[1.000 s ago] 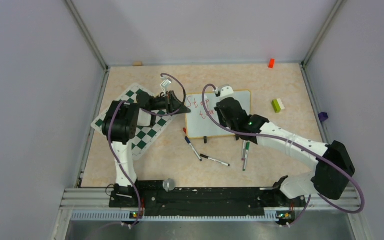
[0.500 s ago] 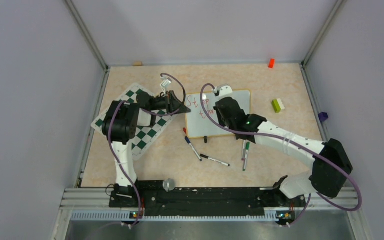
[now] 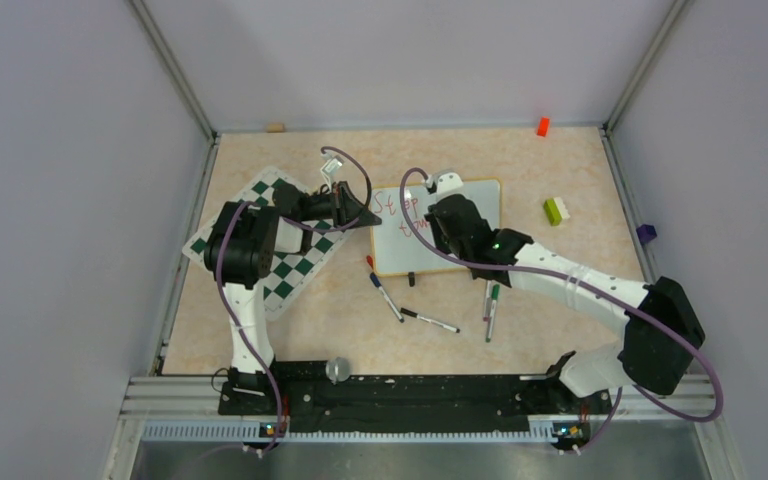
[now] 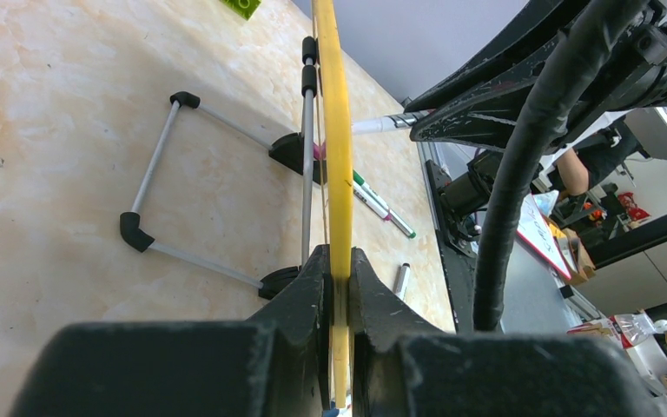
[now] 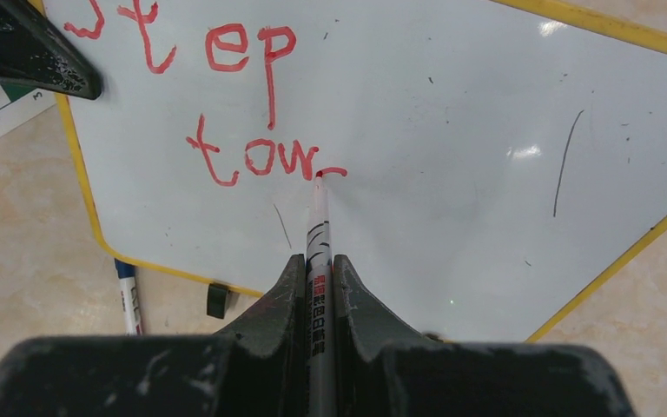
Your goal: Write a sentence on the whiteboard
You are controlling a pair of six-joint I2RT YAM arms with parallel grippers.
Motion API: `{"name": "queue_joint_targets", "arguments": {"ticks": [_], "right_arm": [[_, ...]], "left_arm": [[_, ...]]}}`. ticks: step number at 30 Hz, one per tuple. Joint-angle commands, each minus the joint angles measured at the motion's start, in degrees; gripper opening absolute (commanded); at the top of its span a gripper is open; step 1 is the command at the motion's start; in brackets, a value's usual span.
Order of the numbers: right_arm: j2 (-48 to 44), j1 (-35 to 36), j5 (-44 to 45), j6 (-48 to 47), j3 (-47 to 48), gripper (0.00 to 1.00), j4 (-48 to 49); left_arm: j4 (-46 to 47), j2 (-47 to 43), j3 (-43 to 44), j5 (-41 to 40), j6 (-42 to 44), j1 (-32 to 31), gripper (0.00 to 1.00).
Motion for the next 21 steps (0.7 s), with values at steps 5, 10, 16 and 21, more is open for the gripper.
{"name": "queue_joint_targets", "arguments": {"ticks": [5, 10, 16, 21], "right_arm": [[-2.05, -0.81, -2.36, -0.36, -1.52, 0.00, 0.68], [-2.66, -0.78, 0.27, -0.92, -1.52, 0.00, -0.36], [-1.83, -0.78, 2.17, -1.00, -0.05, 0.00, -0.60], [-0.84, -0.75, 3.46, -0.89, 1.44, 0.00, -0.20]], "left_arm": [[6.64, -1.56, 1.41, 1.00, -1.01, -0.45, 0.00], [6.66, -1.55, 1.47, 1.04, -1.06, -0.45, 0.00], [6.66, -1.54, 1.47, 1.10, -1.06, -0.48, 0.00], [6.66, -1.47, 1.47, 1.05, -1.06, -0.45, 0.00]]}}
